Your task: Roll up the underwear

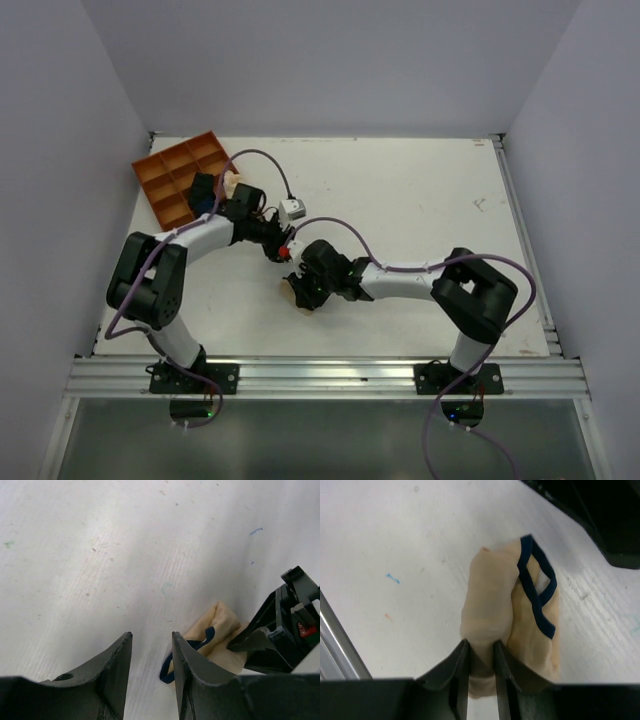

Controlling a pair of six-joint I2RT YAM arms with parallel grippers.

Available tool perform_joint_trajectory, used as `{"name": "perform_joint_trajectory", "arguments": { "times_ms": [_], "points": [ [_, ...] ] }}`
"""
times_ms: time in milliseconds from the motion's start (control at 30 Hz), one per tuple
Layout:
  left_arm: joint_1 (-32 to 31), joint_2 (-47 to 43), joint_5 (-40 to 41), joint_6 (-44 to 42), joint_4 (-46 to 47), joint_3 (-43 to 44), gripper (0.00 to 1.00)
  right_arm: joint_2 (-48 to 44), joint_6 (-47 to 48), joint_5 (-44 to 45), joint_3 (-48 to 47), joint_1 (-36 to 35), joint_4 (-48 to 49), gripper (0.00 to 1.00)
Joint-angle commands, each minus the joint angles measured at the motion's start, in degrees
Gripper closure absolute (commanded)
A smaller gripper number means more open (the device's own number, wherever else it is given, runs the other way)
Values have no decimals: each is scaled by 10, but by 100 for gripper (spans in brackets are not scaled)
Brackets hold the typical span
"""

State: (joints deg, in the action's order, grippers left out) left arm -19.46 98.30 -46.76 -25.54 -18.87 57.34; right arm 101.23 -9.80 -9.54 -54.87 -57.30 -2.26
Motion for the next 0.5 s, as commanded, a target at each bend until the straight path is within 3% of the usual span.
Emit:
{"name": "perform_joint_trajectory", "arguments": {
  "times_ms": [0, 333, 467],
  "points": [
    [14, -59, 51, 89, 92, -23, 59, 47, -29, 14, 54, 11, -107, 81],
    [39, -128, 171, 166, 124, -37, 60, 12, -45, -6, 78, 16, -83, 82],
    [39, -242, 205, 162, 188, -69, 60, 9, -50, -31, 83, 32, -74, 81]
  ]
}}
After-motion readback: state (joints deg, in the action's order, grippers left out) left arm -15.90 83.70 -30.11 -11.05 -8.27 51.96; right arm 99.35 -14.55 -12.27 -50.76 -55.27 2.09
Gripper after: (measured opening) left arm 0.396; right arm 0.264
